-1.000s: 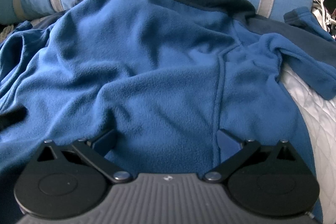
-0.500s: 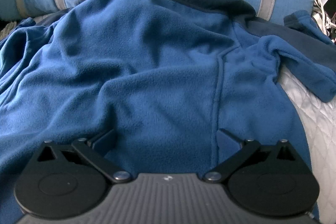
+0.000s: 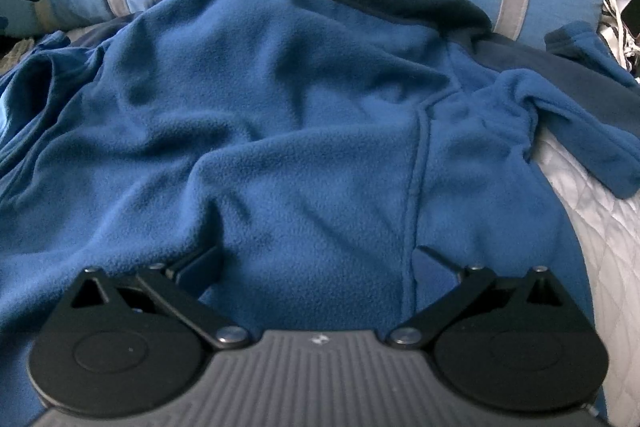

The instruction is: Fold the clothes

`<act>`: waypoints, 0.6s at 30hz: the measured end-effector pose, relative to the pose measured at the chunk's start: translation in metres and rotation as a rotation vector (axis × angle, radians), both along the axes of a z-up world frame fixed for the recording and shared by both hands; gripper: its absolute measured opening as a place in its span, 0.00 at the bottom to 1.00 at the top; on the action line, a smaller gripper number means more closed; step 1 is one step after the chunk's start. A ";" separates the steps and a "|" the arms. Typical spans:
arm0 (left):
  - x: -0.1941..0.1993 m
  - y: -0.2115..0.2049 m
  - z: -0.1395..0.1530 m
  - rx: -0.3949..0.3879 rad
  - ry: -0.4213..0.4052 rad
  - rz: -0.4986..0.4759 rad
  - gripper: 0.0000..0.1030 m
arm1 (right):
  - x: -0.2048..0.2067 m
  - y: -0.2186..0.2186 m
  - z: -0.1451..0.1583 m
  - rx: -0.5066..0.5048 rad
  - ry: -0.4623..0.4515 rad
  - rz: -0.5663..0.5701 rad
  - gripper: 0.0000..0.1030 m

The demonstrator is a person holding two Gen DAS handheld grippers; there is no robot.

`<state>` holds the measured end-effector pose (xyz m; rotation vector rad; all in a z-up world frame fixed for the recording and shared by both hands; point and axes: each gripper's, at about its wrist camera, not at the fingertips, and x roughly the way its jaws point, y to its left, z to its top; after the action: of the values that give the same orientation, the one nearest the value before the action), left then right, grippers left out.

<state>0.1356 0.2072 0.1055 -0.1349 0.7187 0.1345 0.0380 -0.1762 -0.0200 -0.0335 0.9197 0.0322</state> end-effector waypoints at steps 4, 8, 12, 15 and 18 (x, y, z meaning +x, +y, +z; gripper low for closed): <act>-0.009 -0.009 0.015 -0.027 -0.017 0.022 0.98 | 0.002 -0.002 0.003 0.009 0.024 0.011 0.99; -0.037 -0.046 0.047 0.077 -0.067 -0.015 0.98 | 0.002 0.000 0.007 0.008 0.043 0.018 0.99; -0.073 -0.075 0.087 0.064 -0.120 -0.012 0.98 | 0.001 0.000 0.009 0.014 0.055 0.017 0.99; -0.102 -0.095 0.115 0.059 -0.170 -0.028 0.98 | -0.002 -0.002 0.012 0.039 0.050 0.014 0.99; -0.129 -0.117 0.141 0.086 -0.220 -0.066 0.98 | -0.009 -0.008 0.018 0.093 0.033 -0.005 0.99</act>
<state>0.0070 0.0902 0.2463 -0.0426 0.4969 0.0857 0.0291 -0.1846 -0.0019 0.0561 0.9504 0.0708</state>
